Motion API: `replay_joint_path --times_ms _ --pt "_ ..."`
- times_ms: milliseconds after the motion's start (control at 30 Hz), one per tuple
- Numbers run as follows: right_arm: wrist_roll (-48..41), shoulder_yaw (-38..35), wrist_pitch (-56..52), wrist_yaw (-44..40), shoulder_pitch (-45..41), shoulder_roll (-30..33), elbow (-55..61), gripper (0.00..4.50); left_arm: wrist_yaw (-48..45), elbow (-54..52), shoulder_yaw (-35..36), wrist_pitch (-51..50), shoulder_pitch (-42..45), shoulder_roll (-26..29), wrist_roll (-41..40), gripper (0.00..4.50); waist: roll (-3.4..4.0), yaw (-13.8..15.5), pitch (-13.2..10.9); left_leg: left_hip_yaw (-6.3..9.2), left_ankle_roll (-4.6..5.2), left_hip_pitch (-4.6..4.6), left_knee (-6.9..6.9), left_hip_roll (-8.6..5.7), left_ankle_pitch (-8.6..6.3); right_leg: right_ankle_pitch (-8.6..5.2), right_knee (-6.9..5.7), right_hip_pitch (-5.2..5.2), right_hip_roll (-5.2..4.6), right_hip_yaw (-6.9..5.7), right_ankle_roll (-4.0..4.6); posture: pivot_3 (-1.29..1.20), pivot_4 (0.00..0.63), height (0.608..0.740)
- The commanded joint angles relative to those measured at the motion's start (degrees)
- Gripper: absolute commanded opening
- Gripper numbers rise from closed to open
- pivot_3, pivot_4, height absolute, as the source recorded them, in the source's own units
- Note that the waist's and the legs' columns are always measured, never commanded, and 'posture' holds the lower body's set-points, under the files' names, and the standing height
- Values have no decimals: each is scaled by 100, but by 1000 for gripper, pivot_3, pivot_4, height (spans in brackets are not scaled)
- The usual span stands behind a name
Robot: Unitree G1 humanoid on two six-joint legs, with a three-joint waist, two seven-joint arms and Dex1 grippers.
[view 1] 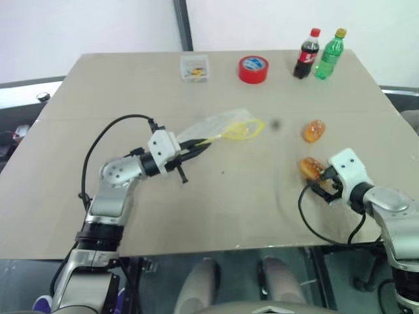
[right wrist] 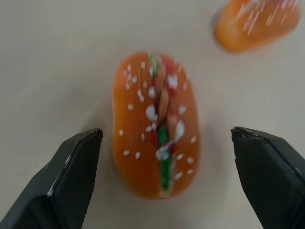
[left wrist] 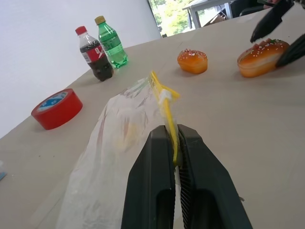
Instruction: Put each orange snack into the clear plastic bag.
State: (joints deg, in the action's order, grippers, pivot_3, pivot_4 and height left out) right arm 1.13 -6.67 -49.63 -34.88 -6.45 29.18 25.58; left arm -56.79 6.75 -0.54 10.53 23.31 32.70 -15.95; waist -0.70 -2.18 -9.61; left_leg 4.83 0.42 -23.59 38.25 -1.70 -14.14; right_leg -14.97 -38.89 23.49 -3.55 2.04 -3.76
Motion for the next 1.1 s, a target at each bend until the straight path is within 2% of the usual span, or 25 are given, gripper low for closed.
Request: replay_joint_path --times_ms 33,200,267,433,600,1000,1100 --pt "-179 -116 75 156 -72 -13 -203 3637 -50 -142 105 4 22 16 -127 0 -2 1 1 -2 0 1 0 0 0 0 1 -1 0 2 0 0 150 740" --pt "-453 -103 337 143 -199 23 76 1071 -61 -138 140 13 34 9 -139 0 -1 19 1 4 0 -2 2 0 0 0 0 -1 0 -3 0 0 150 740" --pt "-619 -31 400 95 -307 -7 237 382 -63 -167 145 6 31 8 -153 0 -1 18 1 3 0 -2 2 0 0 0 1 -1 -1 -2 0 0 150 740" --pt "-773 684 293 219 -1246 -293 306 382 -73 -378 105 5 -92 29 -155 0 1 -49 0 -4 0 4 1 3 0 0 -3 1 2 5 0 0 150 740" --pt "-576 1472 602 205 -1953 -413 -296 382 -91 -652 61 -74 -219 52 -169 0 0 21 0 8 0 -5 1 5 0 0 4 1 -1 -5 0 0 150 740" --pt "-150 2478 1564 -172 -2662 -313 -1009 382 -288 -1167 -15 -169 -563 180 -198 0 1 -4 -1 10 0 -9 1 0 0 0 6 4 -7 -11 0 0 150 740" --pt "-112 2558 1681 -159 -2771 -470 -1204 382 -398 -1322 -71 -205 -687 215 -224 0 2 -12 -1 11 0 -9 1 1 0 0 5 4 -5 -12 0 0 150 740"
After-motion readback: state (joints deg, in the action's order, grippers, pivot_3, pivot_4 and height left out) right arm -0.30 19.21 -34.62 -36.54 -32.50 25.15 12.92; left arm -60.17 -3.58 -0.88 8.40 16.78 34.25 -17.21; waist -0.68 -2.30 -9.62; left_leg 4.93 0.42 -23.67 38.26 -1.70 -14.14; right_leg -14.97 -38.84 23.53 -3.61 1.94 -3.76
